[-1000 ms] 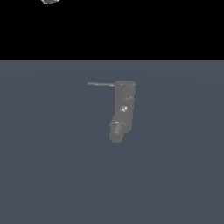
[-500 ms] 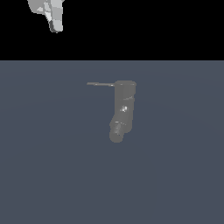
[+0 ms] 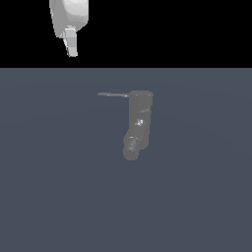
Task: Turn on the faucet by rotating a designated handle.
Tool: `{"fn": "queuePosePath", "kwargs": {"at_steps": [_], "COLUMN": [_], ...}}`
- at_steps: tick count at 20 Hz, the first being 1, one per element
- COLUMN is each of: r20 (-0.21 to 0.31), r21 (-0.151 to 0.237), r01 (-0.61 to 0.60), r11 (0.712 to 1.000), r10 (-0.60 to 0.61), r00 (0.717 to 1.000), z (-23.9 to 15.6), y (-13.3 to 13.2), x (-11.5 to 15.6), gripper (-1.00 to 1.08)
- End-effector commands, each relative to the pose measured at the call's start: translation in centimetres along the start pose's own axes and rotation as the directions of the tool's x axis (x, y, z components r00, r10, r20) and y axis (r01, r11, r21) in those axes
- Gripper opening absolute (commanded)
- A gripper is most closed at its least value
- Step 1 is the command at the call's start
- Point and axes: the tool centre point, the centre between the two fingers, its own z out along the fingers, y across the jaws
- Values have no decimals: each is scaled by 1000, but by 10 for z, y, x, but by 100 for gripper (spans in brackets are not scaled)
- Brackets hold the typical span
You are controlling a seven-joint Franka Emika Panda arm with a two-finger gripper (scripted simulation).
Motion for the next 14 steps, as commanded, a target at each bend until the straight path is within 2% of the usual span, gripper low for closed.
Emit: {"fn": "queuePosePath", "kwargs": {"at_steps": [1,8,14], "r20": [1,2,2], "r21": [0,-4,-8], "r01": [-54,-203,-337], "r11": [999,979,941], "r10": [54,203,337], "r00": [999,979,942], "z": [9,34,57], "y": [-10,-37,-58], "x": [6,25,47], "gripper": [-100,-100,-100]}}
